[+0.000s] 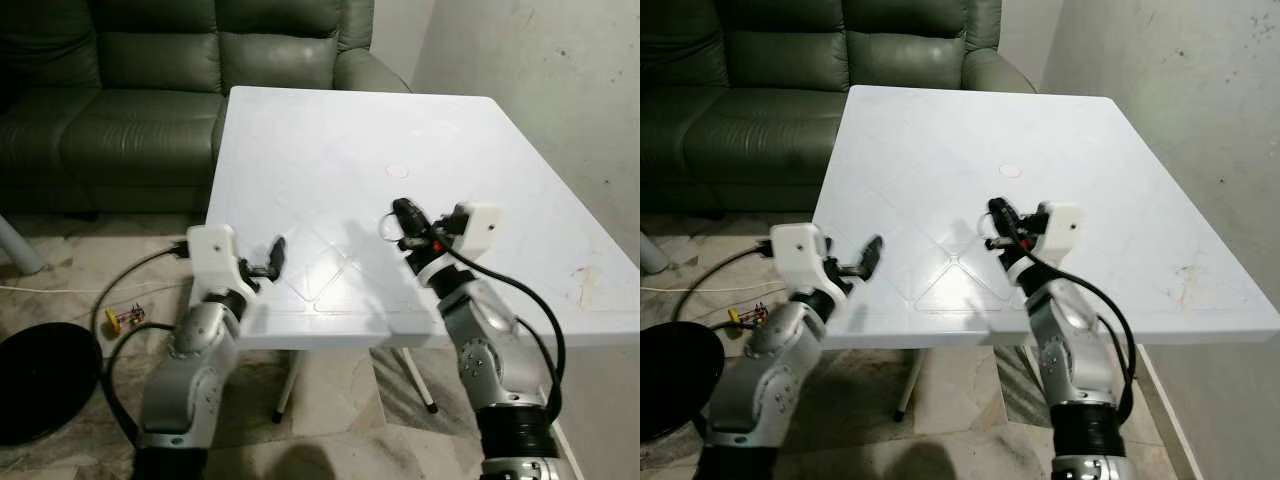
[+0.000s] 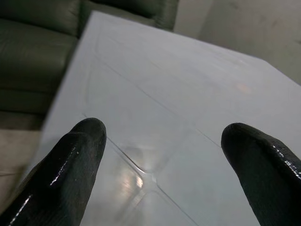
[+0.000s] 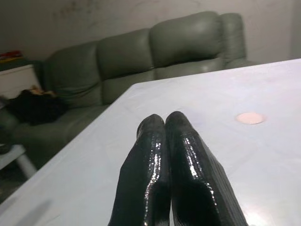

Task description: Hang keys on a hook

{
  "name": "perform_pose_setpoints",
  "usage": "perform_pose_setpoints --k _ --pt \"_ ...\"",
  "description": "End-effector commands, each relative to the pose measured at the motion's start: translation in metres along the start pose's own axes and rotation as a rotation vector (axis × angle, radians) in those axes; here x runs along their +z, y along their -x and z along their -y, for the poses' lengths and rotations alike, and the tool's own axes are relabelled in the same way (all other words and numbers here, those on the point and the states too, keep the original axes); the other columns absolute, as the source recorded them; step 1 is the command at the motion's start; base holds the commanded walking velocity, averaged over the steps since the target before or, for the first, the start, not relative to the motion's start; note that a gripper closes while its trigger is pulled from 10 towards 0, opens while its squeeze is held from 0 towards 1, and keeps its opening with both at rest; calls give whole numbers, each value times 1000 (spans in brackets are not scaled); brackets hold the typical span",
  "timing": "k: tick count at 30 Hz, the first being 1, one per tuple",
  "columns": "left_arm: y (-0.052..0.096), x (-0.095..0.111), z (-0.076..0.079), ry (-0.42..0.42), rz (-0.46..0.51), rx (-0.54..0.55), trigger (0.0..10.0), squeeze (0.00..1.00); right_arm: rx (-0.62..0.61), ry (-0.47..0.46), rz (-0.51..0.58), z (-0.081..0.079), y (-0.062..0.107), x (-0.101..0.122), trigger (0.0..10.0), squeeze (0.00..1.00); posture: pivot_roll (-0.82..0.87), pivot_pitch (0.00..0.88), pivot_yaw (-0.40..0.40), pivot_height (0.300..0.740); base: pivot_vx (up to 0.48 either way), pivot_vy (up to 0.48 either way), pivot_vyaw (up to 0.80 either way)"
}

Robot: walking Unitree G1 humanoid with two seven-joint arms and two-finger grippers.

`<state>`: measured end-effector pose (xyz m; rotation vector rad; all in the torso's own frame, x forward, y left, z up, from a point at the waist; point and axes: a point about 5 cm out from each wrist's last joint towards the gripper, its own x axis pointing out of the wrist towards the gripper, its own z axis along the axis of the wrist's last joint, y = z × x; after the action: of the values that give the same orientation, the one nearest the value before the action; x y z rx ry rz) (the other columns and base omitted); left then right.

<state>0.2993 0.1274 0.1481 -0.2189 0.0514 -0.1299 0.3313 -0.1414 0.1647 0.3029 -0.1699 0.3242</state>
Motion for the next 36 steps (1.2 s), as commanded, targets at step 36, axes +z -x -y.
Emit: perform_pose_setpoints --k 36 --pt "-13 12 -51 95 79 52 10000 0 -281 362 -117 35 35 -8 10000 0 -32 0 -50 740 0 37 0"
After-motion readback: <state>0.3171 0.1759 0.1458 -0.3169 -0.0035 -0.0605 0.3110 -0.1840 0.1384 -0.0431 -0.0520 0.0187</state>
